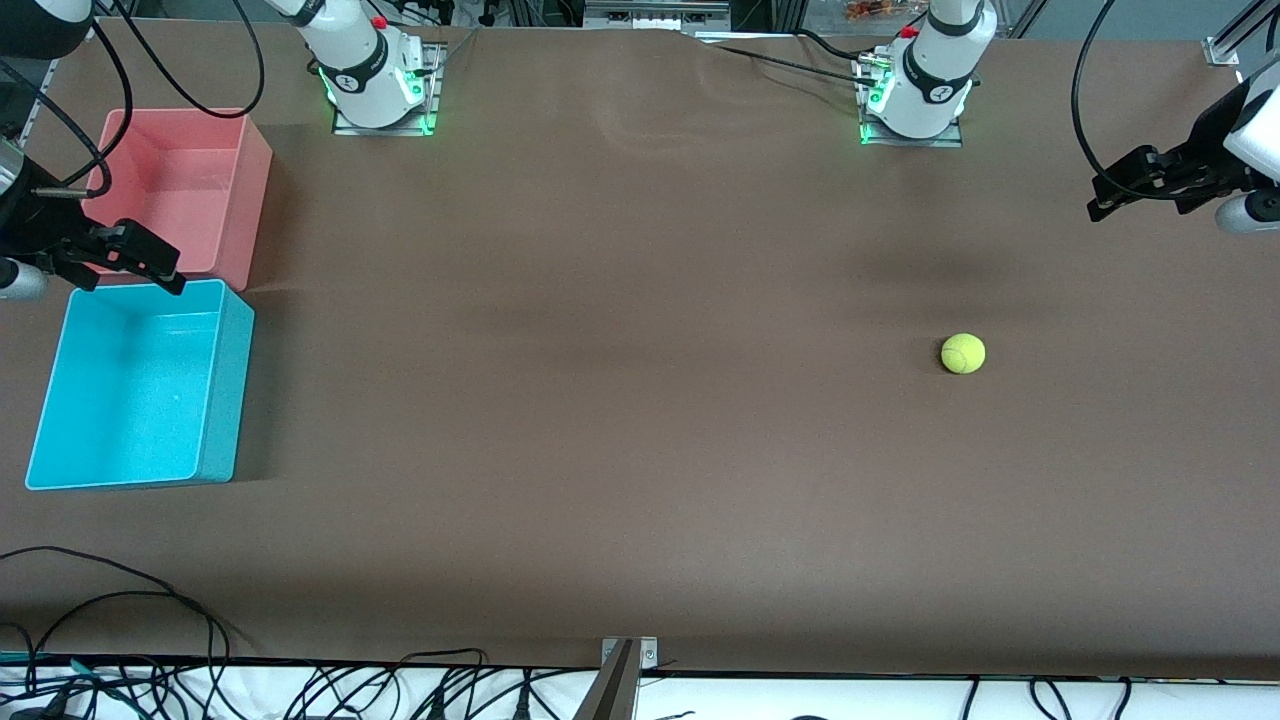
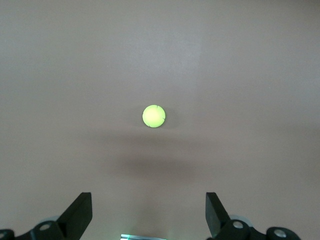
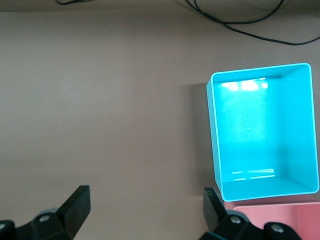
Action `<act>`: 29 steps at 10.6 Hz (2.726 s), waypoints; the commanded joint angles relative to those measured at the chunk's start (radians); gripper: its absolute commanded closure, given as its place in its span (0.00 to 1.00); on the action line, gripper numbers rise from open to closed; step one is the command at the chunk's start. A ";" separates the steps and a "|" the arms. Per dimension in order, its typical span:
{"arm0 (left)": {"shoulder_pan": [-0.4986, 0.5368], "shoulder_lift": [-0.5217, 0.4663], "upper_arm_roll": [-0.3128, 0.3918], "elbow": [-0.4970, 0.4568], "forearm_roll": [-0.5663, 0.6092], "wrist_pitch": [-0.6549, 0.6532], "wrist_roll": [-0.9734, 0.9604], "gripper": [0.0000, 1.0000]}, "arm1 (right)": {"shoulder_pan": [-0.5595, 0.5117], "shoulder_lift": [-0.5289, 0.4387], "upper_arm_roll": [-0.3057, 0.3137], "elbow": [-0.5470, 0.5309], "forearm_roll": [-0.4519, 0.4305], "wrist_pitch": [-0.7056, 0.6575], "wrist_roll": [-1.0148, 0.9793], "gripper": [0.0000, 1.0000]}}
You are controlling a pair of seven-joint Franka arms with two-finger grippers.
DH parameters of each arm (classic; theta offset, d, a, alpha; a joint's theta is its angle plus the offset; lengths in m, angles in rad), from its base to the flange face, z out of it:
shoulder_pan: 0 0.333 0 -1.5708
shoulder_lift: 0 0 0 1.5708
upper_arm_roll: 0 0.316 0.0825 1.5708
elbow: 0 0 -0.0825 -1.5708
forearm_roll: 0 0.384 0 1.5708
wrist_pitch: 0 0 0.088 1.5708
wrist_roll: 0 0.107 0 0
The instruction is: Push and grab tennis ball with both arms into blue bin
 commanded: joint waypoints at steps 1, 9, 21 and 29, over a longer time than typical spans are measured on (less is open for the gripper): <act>0.002 0.019 -0.010 0.024 -0.003 -0.002 0.028 0.00 | 0.001 -0.006 0.003 0.012 -0.016 -0.013 -0.002 0.00; -0.001 0.019 -0.010 0.022 -0.003 -0.002 0.027 0.00 | 0.003 -0.005 0.004 0.012 -0.018 -0.013 -0.007 0.00; 0.008 -0.061 -0.009 -0.166 -0.001 0.180 0.027 0.00 | 0.001 -0.005 0.006 0.012 -0.012 -0.013 -0.007 0.00; 0.030 -0.030 0.021 -0.316 0.000 0.326 0.021 0.00 | 0.000 -0.005 0.006 0.012 -0.012 -0.013 -0.008 0.00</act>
